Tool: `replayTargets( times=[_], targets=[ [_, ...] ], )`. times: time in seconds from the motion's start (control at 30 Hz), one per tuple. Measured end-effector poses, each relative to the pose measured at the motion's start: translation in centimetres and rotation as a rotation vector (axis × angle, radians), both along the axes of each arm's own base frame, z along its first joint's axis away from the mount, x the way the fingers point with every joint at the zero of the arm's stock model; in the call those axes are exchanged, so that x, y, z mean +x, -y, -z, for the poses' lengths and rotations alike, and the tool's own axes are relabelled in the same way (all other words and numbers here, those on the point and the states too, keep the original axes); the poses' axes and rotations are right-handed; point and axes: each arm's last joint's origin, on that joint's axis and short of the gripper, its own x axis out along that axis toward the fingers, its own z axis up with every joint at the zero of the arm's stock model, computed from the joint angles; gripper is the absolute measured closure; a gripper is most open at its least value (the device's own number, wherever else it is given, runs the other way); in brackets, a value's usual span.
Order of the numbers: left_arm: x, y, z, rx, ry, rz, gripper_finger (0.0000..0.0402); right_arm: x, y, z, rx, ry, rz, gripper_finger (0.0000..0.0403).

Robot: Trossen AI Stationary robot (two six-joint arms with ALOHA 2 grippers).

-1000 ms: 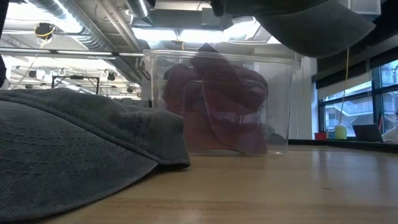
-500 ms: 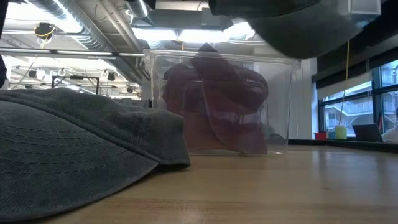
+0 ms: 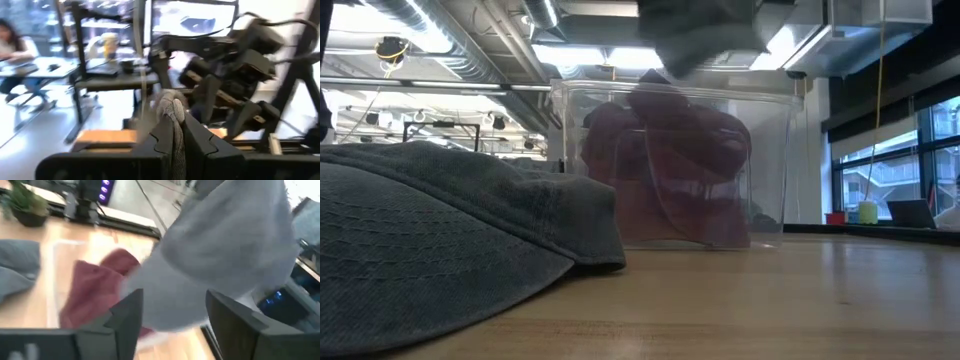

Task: Pick & Place hat
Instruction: Put the right gray cap into the top transparent bin

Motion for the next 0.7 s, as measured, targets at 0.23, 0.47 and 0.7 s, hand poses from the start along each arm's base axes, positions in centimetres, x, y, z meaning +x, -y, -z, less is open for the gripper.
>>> replayTargets(
  times=[0.23, 0.47, 0.7],
  targets=[
    [-0.4, -1.2, 0.0, -0.019, -0.093, -0.284, 0.0388, -1.7, 1.0, 1.3, 0.099, -0.057, 0.096, 0.0172],
    [-0.7, -1.7, 0.9, 0.088, -0.197, -0.312, 0.0388, -1.9, 1.2, 3.6, 0.13, -0.1, 0.154, 0.0171],
    [-1.3, -2.3, 1.8, 0.167, -0.307, -0.269, 0.0385, -1.9, 1.2, 5.5, 0.138, -0.122, 0.18, 0.0171]
  ],
)
